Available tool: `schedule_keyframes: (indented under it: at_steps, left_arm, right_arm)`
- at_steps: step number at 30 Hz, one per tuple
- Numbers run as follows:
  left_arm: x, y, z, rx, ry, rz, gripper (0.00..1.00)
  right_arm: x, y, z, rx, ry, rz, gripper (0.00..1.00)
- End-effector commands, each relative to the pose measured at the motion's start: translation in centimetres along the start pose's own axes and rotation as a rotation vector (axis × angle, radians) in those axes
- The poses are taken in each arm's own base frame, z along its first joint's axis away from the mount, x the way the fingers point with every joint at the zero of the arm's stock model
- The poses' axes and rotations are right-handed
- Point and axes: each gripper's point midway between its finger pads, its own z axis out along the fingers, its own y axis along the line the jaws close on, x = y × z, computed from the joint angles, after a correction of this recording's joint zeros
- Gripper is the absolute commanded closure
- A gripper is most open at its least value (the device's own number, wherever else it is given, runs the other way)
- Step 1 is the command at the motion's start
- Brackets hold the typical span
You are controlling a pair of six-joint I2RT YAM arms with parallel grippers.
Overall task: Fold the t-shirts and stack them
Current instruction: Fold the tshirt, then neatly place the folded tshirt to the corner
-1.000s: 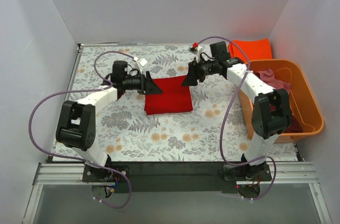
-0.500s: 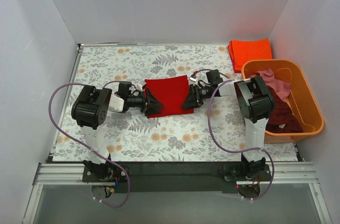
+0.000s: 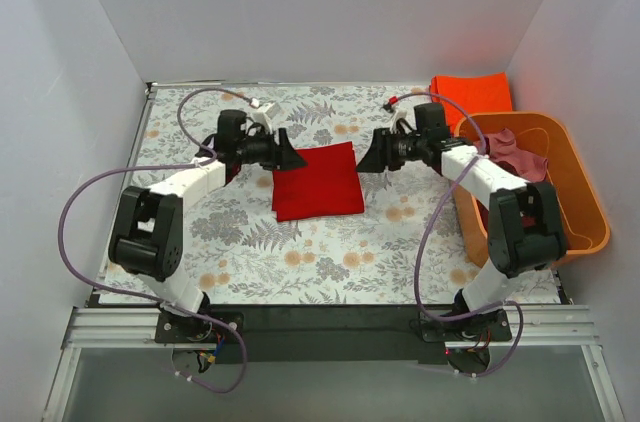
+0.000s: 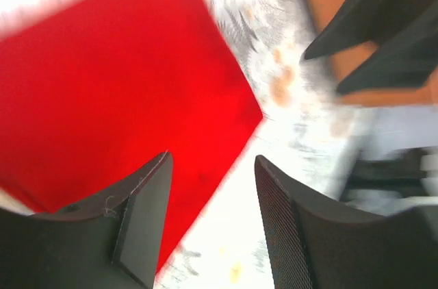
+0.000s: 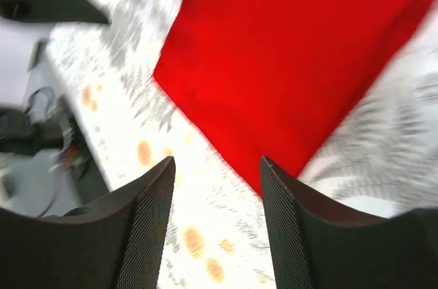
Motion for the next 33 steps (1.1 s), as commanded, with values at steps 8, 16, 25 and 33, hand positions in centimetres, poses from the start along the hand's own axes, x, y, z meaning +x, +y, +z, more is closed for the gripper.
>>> schedule_keyframes:
  at_steps: [8,16,25,33]
  left_arm:
    - [3.0,-5.4,5.1,-0.216,-0.023,1.204,0.49]
    - [8.1,-7.0,10.2,-0.103,0.015,1.530,0.48]
    - [10.7,-4.6,13.1,-0.053,0.067,1.614,0.56]
    - [9.6,-4.4,13.2,-0.017,0.059,1.434,1.00]
  right_arm:
    - [-5.8,-5.1,-7.2,0.510,-0.208,-0.031,0.37]
    - [-6.3,-6.8,-7.3,0.585,-0.221,0.023,0.35]
    - [-3.8,-7.1,-5.4,0.524,-0.175,0.166,0.30]
    - [-2.7,-7.6,-3.0,0.467,-0.143,0.273,0.28]
